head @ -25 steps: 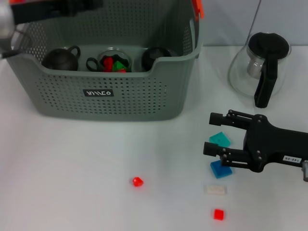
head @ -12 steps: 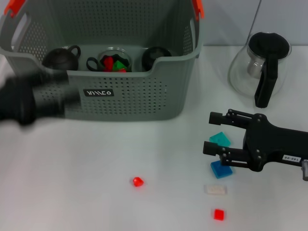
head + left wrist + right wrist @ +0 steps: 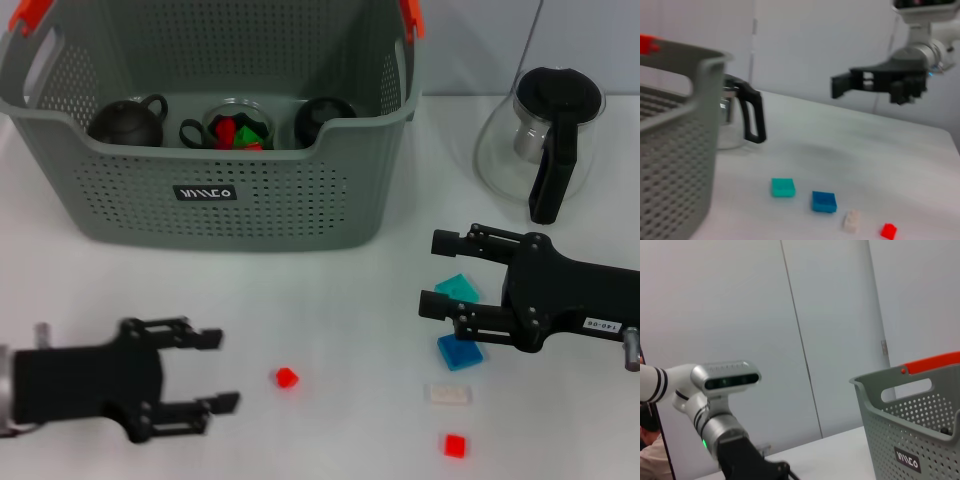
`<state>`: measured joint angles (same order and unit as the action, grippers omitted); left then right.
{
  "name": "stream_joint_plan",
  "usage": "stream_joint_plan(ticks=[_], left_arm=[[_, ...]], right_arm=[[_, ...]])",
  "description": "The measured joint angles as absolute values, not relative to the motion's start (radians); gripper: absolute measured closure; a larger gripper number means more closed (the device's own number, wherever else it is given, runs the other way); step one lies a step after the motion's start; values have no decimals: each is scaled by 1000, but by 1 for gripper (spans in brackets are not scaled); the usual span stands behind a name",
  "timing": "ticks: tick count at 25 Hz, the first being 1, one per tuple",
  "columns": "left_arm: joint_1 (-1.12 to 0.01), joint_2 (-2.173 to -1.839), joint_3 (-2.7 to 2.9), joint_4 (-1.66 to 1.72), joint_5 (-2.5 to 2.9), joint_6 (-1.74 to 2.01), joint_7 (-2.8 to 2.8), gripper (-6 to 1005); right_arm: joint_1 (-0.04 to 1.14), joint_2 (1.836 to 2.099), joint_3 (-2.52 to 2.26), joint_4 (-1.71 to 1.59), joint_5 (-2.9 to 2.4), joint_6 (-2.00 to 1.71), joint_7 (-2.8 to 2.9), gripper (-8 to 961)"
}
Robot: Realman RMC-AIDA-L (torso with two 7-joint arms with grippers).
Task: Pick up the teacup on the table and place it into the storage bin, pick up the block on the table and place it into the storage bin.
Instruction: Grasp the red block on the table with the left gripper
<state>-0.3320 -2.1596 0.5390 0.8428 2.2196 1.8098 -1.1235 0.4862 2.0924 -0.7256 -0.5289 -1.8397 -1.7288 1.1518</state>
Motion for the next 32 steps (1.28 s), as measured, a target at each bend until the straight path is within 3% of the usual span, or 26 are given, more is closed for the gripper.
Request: stream_joint_plan(ticks=[14, 19, 24, 32], left_arm=[[-438, -2170, 566, 521, 2205, 1482, -897, 315], [-433, -2171, 564, 497, 2206, 1462, -869, 422], [-434, -2173, 558, 444, 2201, 1425, -769, 420], [-435, -2174, 557, 423, 2193, 1382, -751, 514]], right_arm=[[485, 2092, -726, -529, -1840, -1724, 1151, 150], [484, 2092, -726, -529, -1840, -1724, 1151, 151], [482, 2092, -726, -528, -1840, -1724, 1151, 150], [474, 2092, -726, -528, -1841, -1728, 1152, 150]])
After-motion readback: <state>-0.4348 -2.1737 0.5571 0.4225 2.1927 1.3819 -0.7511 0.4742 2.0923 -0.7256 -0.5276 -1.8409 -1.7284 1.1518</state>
